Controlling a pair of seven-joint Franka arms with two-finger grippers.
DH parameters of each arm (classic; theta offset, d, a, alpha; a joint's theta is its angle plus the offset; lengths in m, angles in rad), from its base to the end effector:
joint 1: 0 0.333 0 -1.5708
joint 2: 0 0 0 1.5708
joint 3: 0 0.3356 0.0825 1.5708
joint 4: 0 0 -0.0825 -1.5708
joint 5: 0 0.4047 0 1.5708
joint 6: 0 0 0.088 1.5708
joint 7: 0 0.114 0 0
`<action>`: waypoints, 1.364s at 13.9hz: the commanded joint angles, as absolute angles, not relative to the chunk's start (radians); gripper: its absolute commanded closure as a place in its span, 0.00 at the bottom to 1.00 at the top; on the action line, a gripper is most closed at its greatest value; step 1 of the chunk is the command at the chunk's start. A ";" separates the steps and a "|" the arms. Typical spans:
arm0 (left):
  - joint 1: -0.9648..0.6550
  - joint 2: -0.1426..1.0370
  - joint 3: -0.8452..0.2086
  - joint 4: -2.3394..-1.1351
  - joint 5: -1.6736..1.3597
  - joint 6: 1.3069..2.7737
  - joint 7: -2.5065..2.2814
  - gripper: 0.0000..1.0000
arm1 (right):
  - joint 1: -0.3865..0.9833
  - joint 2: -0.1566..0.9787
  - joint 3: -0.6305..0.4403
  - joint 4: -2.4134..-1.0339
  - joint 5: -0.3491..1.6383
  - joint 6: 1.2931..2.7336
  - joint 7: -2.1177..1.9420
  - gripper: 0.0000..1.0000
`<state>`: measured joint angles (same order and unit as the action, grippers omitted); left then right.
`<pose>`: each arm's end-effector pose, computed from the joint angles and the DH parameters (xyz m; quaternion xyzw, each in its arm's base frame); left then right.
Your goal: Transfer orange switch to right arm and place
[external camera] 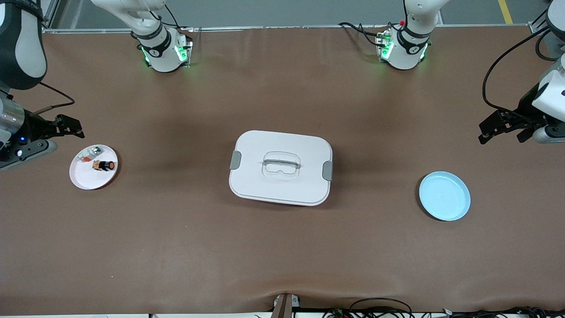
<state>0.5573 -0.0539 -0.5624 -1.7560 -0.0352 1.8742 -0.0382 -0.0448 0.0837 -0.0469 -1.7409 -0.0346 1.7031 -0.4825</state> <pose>0.5847 -0.0131 0.5991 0.9964 0.0195 0.0818 0.0046 0.5935 -0.0573 0.5151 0.9783 0.1970 -0.0635 0.0010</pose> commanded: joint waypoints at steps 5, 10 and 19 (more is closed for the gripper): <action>0.327 -0.058 -0.336 -1.749 -0.041 1.873 -0.015 0.00 | -0.040 0.089 -0.055 -1.694 -0.032 1.672 -0.257 0.00; 0.195 -0.060 -0.213 -1.749 -0.038 1.873 -0.018 0.00 | -0.023 0.135 -0.054 -1.513 -0.028 1.537 -0.108 0.00; -0.020 -0.061 0.005 -1.747 -0.037 1.871 -0.020 0.00 | -0.069 0.163 -0.061 -1.413 0.069 1.494 -0.046 0.00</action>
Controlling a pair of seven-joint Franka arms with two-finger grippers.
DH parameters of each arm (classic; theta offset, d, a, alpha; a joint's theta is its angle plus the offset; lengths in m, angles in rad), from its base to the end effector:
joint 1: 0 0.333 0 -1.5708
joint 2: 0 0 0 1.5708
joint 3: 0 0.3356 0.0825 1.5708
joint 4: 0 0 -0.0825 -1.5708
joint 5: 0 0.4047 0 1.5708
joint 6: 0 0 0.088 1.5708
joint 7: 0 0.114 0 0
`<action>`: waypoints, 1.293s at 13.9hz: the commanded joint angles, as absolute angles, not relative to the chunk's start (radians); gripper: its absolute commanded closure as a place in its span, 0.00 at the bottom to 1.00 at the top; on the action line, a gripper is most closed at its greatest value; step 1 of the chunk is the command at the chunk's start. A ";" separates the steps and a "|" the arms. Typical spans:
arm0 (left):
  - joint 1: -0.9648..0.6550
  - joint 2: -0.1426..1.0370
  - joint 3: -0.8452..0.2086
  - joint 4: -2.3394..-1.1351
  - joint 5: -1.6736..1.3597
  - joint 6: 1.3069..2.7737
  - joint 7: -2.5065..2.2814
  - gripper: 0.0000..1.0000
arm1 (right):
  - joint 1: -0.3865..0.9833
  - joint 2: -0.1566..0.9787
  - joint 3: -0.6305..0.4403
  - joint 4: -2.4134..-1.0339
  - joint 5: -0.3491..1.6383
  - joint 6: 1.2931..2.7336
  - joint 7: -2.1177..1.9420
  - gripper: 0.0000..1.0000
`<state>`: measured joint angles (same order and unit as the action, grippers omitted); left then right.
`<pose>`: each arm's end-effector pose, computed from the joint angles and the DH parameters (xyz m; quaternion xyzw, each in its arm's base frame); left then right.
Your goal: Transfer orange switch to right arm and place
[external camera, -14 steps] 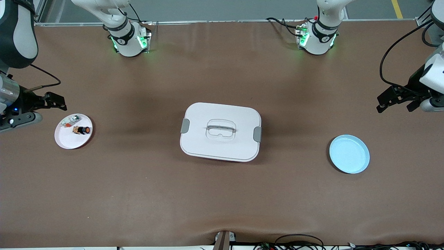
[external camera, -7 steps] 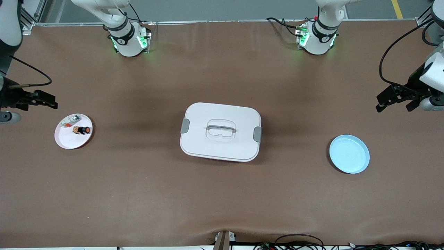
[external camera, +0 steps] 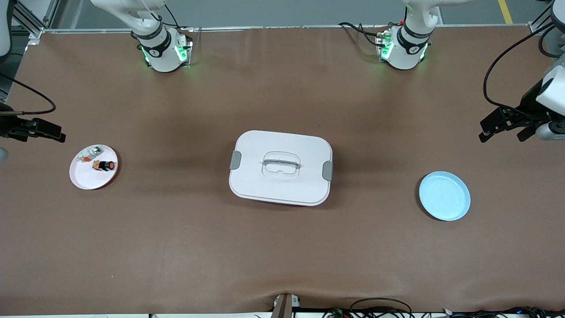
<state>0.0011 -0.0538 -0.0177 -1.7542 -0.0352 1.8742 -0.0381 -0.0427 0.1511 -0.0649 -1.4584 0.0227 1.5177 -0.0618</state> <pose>0.5826 -0.0128 0.6050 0.9960 0.0145 0.0863 0.0191 0.6138 -0.0605 0.5977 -0.9987 0.0226 0.0450 0.0103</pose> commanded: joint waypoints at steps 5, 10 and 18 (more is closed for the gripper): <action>-0.017 -0.058 0.005 -1.744 -0.037 1.870 -0.020 0.00 | -0.034 0.147 -0.052 -1.414 0.028 1.479 -0.051 0.00; -0.011 -0.038 -0.002 -1.717 -0.037 1.870 -0.021 0.00 | -0.021 0.141 -0.054 -1.414 0.020 1.491 -0.043 0.00; -0.018 -0.037 -0.014 -1.651 -0.037 1.871 -0.035 0.00 | -0.022 0.143 -0.054 -1.327 0.026 1.485 -0.040 0.00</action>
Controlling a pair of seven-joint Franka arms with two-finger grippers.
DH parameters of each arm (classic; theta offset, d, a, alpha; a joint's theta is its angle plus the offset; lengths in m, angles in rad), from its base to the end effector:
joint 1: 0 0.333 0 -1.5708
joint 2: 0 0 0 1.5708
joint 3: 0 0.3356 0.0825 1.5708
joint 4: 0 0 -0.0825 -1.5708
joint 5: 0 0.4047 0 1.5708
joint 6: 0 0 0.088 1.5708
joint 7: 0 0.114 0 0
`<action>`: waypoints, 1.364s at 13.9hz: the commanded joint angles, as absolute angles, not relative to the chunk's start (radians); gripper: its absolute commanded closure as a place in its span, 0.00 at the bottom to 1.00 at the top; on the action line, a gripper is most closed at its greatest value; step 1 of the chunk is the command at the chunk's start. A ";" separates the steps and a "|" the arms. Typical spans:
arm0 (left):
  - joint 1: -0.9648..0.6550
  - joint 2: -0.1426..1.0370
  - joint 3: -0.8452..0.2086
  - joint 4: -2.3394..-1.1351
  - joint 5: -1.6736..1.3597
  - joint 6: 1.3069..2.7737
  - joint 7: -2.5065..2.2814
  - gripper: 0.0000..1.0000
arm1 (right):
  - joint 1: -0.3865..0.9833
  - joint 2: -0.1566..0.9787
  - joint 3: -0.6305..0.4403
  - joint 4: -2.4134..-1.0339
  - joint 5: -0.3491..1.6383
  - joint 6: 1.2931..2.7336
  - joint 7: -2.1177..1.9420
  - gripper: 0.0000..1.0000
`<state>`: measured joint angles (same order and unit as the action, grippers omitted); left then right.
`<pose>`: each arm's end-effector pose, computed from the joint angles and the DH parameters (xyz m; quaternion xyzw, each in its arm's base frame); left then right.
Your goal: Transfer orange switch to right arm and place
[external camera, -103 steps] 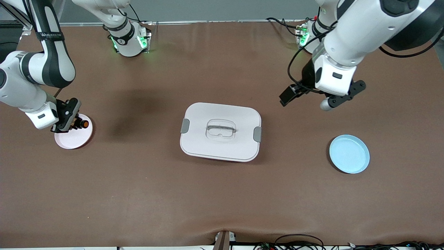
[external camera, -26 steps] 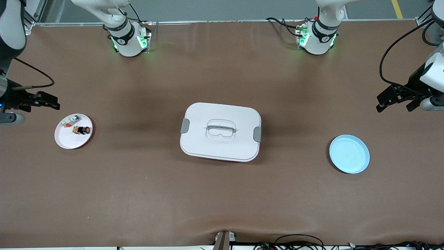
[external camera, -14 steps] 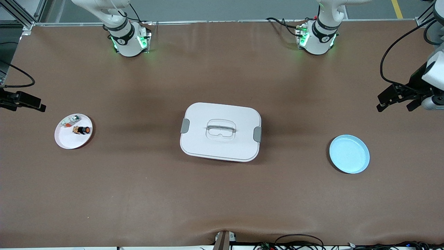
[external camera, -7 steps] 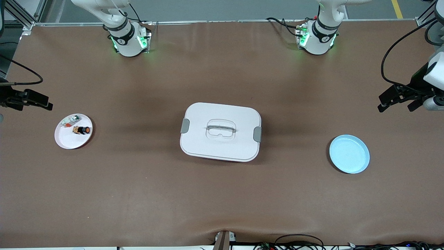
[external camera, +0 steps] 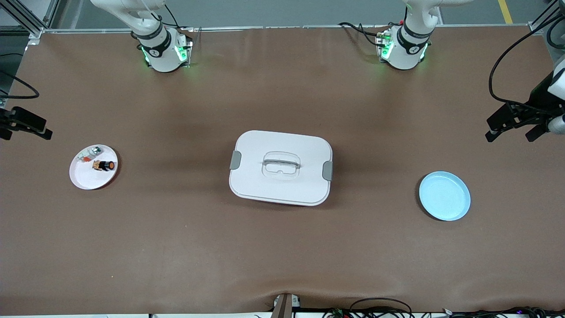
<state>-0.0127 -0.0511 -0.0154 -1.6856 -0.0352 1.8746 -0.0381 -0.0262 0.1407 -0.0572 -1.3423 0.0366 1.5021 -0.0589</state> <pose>0.5867 -0.0196 0.6392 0.9926 0.0081 0.1191 0.0209 0.6132 -0.0439 0.6593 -0.9998 0.0105 -0.0106 0.0135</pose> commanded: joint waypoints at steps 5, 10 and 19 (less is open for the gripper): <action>-0.017 -0.017 -0.018 -1.628 -0.038 1.829 -0.035 0.00 | -0.025 0.140 -0.052 -1.327 0.038 1.477 -0.043 0.00; -0.017 -0.008 -0.020 -1.631 -0.037 1.763 -0.121 0.00 | -0.018 0.124 -0.052 -1.330 0.043 1.414 -0.040 0.00; -0.011 -0.003 -0.018 -1.631 -0.038 1.763 -0.069 0.00 | -0.009 0.098 -0.055 -1.348 0.041 1.401 0.023 0.00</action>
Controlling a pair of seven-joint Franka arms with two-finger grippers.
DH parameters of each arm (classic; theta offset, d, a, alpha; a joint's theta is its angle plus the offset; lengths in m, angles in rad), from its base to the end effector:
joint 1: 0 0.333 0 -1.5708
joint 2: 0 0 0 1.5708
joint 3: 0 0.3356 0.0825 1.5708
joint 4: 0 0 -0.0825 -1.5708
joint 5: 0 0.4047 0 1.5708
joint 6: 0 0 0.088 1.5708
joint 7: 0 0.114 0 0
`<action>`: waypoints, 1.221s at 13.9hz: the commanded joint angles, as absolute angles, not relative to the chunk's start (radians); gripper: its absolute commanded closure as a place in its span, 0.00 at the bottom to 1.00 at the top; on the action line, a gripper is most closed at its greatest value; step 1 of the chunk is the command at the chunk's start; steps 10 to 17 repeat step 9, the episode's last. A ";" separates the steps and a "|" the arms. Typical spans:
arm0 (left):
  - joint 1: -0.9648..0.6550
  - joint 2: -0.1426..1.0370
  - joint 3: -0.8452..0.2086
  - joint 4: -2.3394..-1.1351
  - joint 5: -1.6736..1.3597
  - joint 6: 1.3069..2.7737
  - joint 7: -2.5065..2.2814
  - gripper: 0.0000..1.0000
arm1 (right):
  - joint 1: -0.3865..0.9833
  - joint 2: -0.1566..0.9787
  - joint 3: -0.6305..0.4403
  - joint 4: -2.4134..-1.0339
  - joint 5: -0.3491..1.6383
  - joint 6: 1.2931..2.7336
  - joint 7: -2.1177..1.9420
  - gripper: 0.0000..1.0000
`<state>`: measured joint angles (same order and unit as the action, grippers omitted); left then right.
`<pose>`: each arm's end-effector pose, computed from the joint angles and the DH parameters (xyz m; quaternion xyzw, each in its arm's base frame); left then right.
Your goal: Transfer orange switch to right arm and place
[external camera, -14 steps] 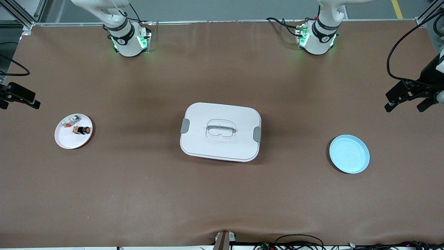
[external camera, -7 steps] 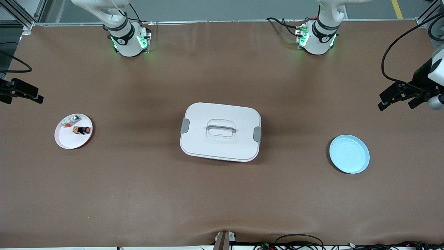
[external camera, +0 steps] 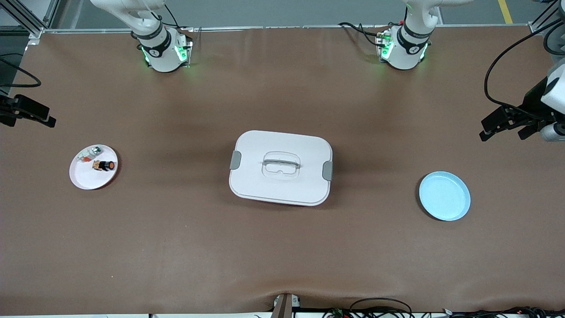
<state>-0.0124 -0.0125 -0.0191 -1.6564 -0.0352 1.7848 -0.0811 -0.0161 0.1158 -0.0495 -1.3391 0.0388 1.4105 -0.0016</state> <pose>0.5907 -0.0219 0.6219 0.9970 0.0272 0.0693 0.0212 0.5951 -0.0321 0.6679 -0.9992 0.0292 0.0216 0.0171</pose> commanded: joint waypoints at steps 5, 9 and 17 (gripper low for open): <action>-0.011 -0.003 -0.018 -1.632 -0.037 1.761 -0.072 0.00 | -0.003 0.080 -0.054 -1.373 0.041 1.384 0.023 0.00; -0.012 -0.003 -0.018 -1.631 -0.037 1.763 -0.072 0.00 | -0.006 0.040 -0.054 -1.440 0.041 1.396 0.023 0.00; -0.012 -0.003 -0.018 -1.631 -0.037 1.763 -0.072 0.00 | -0.006 0.040 -0.054 -1.440 0.041 1.396 0.023 0.00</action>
